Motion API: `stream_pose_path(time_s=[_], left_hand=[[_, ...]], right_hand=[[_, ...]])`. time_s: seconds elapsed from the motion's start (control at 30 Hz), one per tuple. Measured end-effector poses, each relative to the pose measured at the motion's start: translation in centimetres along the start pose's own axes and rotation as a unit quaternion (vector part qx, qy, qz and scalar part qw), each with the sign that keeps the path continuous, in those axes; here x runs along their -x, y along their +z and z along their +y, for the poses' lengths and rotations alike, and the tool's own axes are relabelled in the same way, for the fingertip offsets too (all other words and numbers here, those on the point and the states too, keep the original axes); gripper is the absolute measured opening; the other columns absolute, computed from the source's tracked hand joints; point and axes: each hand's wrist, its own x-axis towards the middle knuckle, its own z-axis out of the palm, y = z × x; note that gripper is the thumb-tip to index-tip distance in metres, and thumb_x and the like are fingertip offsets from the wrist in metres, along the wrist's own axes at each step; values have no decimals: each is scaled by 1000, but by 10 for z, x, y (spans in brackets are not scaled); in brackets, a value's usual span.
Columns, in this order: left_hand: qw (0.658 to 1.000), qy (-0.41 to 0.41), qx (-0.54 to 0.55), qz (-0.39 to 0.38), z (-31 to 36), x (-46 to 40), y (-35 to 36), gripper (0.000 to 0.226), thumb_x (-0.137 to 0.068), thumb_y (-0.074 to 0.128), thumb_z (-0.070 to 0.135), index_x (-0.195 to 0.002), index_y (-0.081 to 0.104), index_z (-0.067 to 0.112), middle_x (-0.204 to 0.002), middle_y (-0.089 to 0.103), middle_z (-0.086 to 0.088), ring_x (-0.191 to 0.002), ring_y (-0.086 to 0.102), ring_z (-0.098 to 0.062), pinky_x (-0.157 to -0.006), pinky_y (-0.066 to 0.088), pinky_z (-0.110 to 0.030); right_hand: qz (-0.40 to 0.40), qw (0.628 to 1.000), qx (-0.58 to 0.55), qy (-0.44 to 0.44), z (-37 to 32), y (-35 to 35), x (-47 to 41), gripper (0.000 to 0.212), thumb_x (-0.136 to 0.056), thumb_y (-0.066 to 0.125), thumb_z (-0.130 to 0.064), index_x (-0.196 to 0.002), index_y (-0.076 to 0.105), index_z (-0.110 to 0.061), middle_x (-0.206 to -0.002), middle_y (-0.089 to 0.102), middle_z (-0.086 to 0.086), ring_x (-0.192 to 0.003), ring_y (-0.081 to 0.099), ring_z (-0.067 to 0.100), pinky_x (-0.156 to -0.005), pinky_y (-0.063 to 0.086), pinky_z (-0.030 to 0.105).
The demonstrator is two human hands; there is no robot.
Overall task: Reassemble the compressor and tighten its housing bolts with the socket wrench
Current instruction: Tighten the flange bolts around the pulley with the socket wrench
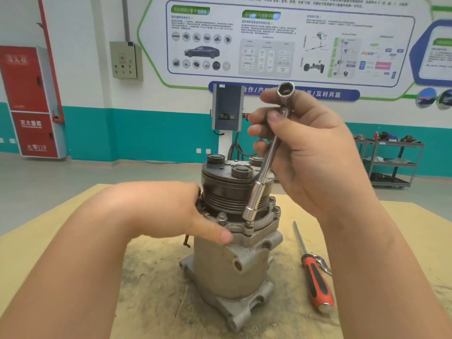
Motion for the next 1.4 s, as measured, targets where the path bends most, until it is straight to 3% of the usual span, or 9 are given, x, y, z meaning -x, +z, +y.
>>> stream_pose_path(time_s=[0.13,0.23,0.33,0.43,0.57,0.77,1.0,1.2,1.4], left_hand=[[997,-34,15,64,-14,4,-12,122,-37,54,89,-145,39,34,-139,52,17,-119,55,-7,-101,43,-29],[983,35,51,174,-14,6,-18,66,-62,52,78,-121,53,47,-124,56,27,-112,55,3,-87,42,-21],[940,139,169,263,-5,2,-17,22,-79,55,56,-96,63,46,-118,59,31,-111,52,14,-101,40,-26],[912,225,261,224,12,-2,-5,22,-74,69,47,-92,69,34,-113,68,24,-110,62,2,-107,41,-38],[881,220,355,222,29,-14,14,32,-60,87,44,-79,72,23,-84,74,11,-76,69,-10,-77,56,-25],[849,214,420,239,36,-24,25,24,-66,84,29,-77,76,9,-95,77,8,-89,73,-11,-93,54,-37],[858,249,416,171,26,-21,21,13,-84,74,23,-96,80,23,-97,77,2,-97,72,-12,-90,54,-22],[844,247,424,219,29,-24,24,32,-68,82,37,-90,79,14,-93,78,-2,-96,73,-18,-95,55,-38],[848,262,428,170,24,-24,21,16,-82,72,29,-94,81,23,-95,78,2,-97,72,-11,-86,53,-17]], right_hand=[[-26,997,62,-22,4,-1,1,27,-95,45,-2,-94,64,-20,-75,68,-5,-70,64,9,-68,43,27],[-36,995,90,-23,6,-2,1,30,-97,45,-2,-95,66,-23,-80,70,-4,-75,65,10,-72,44,28],[-77,986,149,4,1,-9,1,21,-93,51,-17,-102,67,-26,-90,73,-4,-86,68,10,-77,47,30],[-103,970,215,53,-6,-18,1,24,-82,55,-29,-104,65,-28,-93,74,-8,-95,69,12,-93,51,44],[-93,952,280,83,-13,-24,5,13,-95,60,-24,-104,70,-26,-93,74,-8,-94,70,13,-97,50,48],[-64,940,331,59,-10,-20,5,17,-93,61,-31,-93,76,-22,-83,76,-10,-76,69,0,-75,53,18],[-63,944,313,81,-6,-26,3,13,-89,68,-30,-96,73,-21,-92,75,-7,-94,69,8,-95,51,40],[-48,951,298,69,1,-25,1,16,-80,76,-33,-77,66,-21,-68,67,-11,-69,63,6,-74,50,30],[-99,955,266,83,0,-25,3,10,-91,65,-25,-90,75,-23,-90,76,-6,-91,71,9,-93,52,36]])
